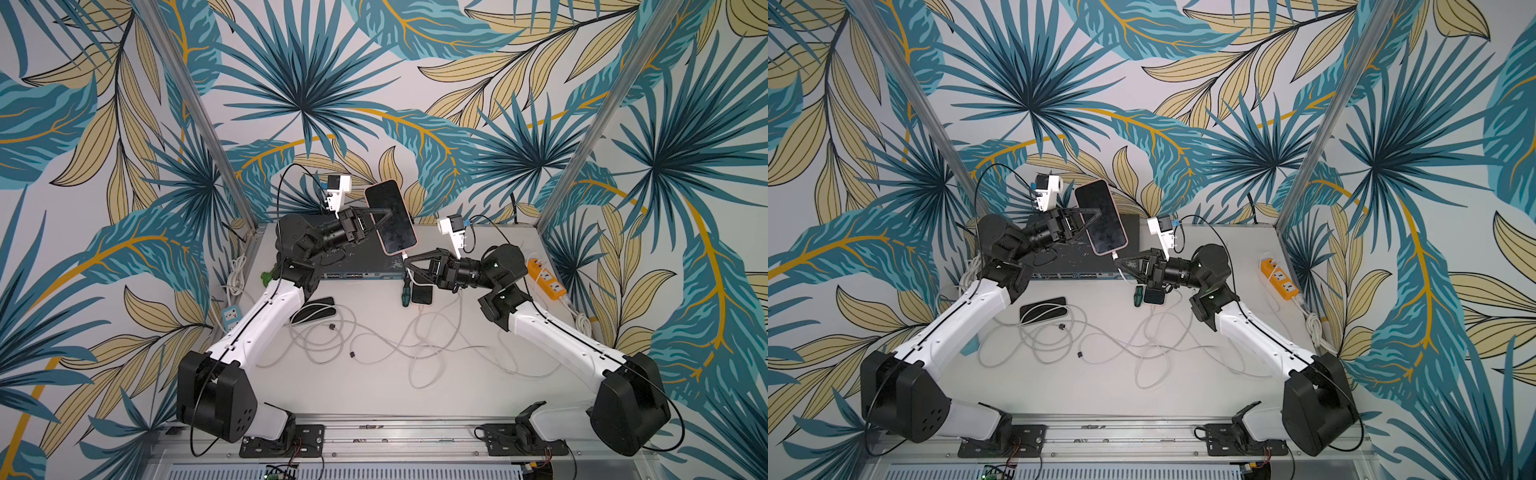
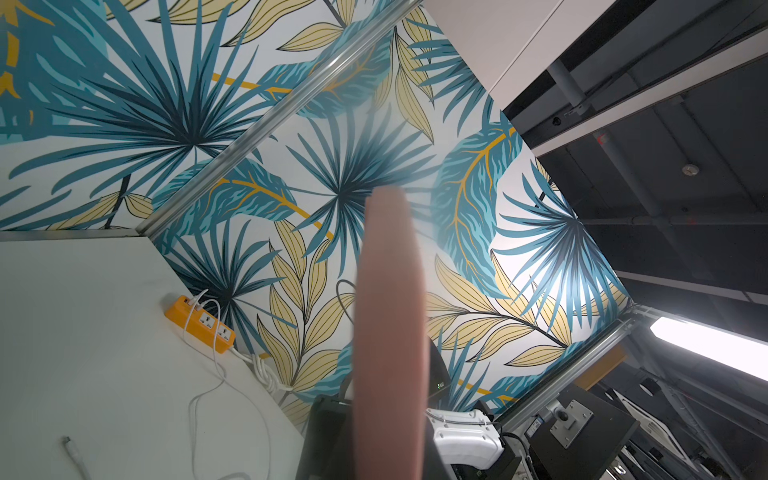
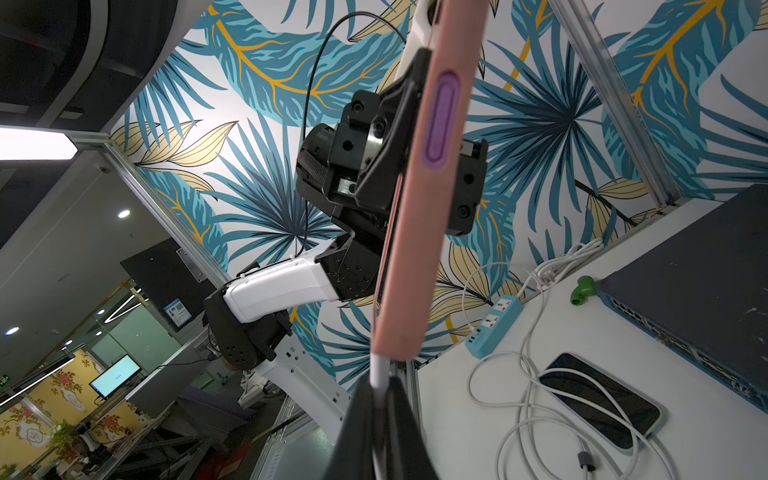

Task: Plug the charging cable into the phone
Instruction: Insert the charging cable into the phone.

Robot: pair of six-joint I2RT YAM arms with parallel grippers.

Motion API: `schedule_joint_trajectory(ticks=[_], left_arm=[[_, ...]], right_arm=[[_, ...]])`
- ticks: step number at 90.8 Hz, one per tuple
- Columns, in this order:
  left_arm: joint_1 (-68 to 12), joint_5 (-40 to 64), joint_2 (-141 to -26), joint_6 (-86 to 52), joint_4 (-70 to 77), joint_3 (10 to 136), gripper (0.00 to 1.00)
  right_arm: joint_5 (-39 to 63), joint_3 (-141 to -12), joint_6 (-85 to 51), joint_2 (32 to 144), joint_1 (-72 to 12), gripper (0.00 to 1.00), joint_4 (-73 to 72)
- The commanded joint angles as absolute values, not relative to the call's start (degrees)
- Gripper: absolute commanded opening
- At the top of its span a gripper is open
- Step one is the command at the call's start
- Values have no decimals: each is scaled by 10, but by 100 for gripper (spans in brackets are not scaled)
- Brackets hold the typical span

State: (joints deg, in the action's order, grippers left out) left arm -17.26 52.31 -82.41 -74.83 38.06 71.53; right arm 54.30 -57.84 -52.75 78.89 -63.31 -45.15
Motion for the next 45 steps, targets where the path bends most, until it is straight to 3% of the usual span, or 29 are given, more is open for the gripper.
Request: schedule_joint_trajectory(ticks=[1,45], left_arm=[[-171,518,-819,-737,403,740,0],[-171,528,-813,-741,411,734,0]], right_arm=[[545,-570,-518,782,-634,0,-460],[541,-577,-518,795,-633,0,-456]])
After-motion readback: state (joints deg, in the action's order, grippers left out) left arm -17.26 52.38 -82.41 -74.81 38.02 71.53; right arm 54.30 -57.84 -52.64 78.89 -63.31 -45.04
